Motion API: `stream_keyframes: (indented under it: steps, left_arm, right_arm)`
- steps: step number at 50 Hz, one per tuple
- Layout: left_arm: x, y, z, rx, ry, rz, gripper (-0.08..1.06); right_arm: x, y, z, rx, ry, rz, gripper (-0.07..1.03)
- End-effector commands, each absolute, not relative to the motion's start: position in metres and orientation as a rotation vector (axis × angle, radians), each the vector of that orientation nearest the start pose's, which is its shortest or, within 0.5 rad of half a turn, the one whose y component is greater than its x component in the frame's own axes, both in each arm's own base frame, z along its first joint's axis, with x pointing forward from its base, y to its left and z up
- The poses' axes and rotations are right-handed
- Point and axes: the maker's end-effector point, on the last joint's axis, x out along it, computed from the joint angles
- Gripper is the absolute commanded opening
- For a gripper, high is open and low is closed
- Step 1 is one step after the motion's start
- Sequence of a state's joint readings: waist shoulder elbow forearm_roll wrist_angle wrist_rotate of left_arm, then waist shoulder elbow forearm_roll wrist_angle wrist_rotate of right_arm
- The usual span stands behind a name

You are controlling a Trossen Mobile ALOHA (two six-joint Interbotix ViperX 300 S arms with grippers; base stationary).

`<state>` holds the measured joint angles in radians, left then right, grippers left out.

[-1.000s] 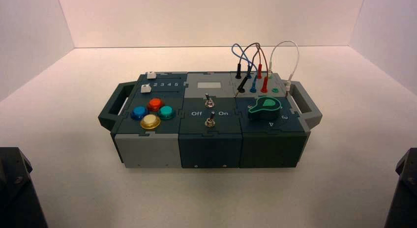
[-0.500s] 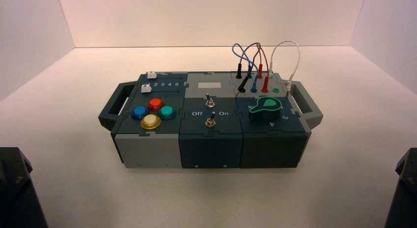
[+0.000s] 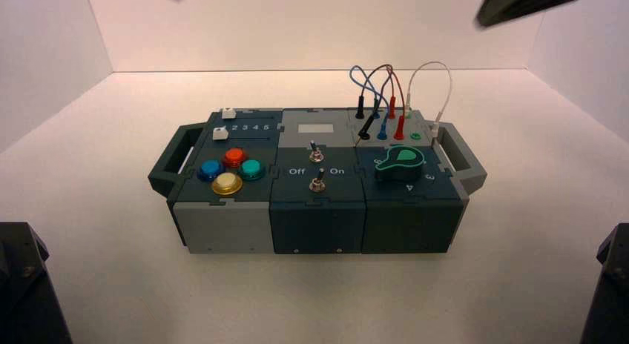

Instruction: Move the box away.

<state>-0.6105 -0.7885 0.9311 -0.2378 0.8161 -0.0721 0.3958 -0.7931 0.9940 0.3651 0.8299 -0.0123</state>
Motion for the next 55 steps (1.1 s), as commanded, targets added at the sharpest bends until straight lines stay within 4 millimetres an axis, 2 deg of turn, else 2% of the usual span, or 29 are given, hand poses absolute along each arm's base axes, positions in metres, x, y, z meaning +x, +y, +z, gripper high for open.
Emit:
stream_keyframes:
  steps: [1, 13, 19, 30, 45, 55]
  left_arm:
    - [0.164, -0.173, 0.185, 0.044, 1.152, -0.638, -0.03]
    - [0.142, -0.197, 0.16, 0.04, 1.284, -0.705, -0.03]
    - [0.129, -0.2, 0.139, 0.04, 1.344, -0.71, -0.03]
    - [0.112, -0.191, 0.1, 0.054, 1.437, -0.67, -0.03]
    - [0.091, -0.191, 0.092, 0.042, 1.495, -0.693, -0.03]
    - [0.092, -0.188, 0.08, 0.051, 1.487, -0.675, -0.03]
  right_arm:
    - [0.177, 0.151, 0.175, 0.175, 1.148, 0.547, -0.02]
    - [0.152, 0.196, 0.139, 0.174, 1.319, 0.644, -0.02]
    - [0.137, 0.212, 0.117, 0.174, 1.387, 0.654, -0.02]
    - [0.12, 0.219, 0.076, 0.144, 1.496, 0.612, -0.02]
    - [0.1, 0.222, 0.046, 0.083, 1.609, 0.579, -0.02]
    - [0.104, 0.222, 0.039, 0.082, 1.6, 0.56, -0.02]
